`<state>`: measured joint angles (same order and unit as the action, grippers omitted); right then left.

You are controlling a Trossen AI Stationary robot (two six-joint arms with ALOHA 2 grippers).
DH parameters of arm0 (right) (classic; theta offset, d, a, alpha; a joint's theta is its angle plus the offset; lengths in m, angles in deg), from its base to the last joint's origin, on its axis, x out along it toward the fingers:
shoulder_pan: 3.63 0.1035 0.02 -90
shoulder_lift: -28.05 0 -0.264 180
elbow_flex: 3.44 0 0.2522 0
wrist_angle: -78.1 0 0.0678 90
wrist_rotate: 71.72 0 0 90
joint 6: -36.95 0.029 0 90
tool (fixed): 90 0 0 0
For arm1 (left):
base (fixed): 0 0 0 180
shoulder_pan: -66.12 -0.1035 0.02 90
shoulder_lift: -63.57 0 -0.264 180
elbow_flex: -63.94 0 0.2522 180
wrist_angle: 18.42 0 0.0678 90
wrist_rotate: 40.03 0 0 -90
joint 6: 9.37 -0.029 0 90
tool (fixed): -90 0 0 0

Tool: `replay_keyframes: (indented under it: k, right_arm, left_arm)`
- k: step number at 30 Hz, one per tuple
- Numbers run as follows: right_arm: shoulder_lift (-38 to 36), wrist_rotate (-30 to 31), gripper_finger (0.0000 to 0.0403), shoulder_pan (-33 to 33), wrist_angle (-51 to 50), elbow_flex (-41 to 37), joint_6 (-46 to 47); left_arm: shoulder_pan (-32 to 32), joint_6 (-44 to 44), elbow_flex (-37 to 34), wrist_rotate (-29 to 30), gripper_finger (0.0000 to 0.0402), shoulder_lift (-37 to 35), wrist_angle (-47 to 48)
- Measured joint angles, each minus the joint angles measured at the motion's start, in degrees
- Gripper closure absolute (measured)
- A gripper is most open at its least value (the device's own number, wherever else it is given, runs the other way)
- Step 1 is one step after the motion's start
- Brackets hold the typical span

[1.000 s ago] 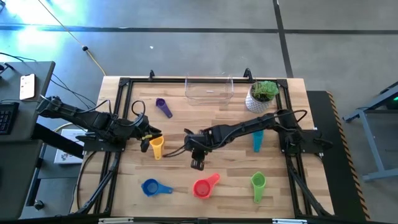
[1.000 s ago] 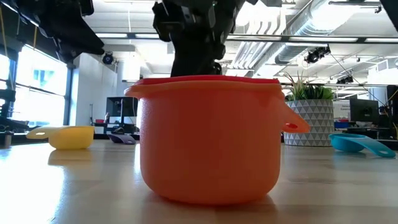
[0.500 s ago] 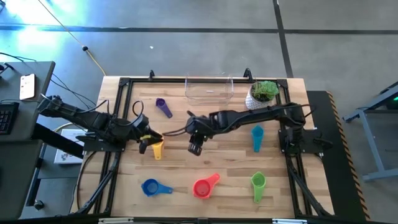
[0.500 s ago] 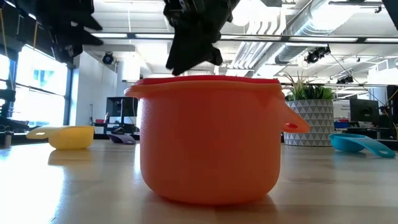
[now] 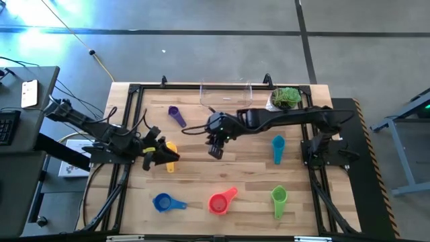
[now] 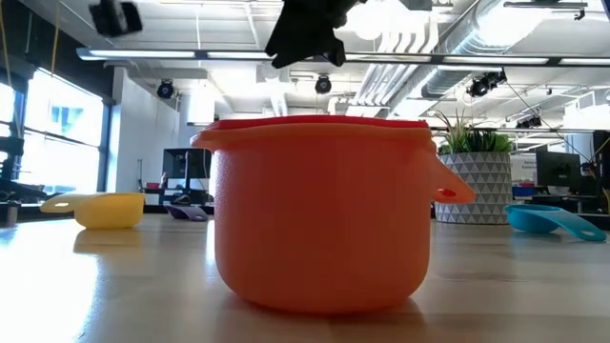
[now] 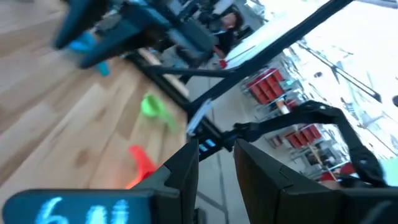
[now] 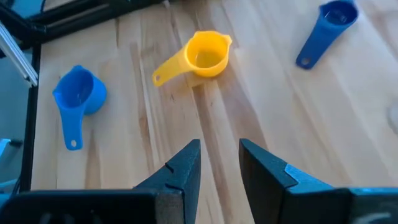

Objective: Nest measuring cups in basket
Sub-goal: Stack the blue measuring cup on top of the pink measuring cup

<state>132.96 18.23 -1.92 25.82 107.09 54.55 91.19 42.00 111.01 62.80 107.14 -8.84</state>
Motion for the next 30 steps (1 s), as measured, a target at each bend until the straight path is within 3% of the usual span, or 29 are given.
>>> replay_keyframes:
  k: [5,13,22,30]
  right_arm:
    - [-1.81,-0.05,0.0302,-0.35,-0.2,0.0,-1.45]
    - [-2.48,-0.18,0.0302,-0.19,-3.99,-0.01,-2.8]
    - [-2.5,-0.18,0.0302,-0.06,-8.93,-0.04,-4.95]
    - [-2.5,-0.41,0.0302,0.11,-9.97,-0.07,-6.14]
  left_arm:
    - [0.67,-4.63,9.92,0.14,0.0309,5.4,3.57]
    - [1.38,-4.99,24.58,2.06,0.031,14.0,35.75]
    - [8.8,-4.46,26.61,1.22,0.031,23.08,50.83]
    - [15.64,-6.49,26.53,1.19,0.031,30.61,55.49]
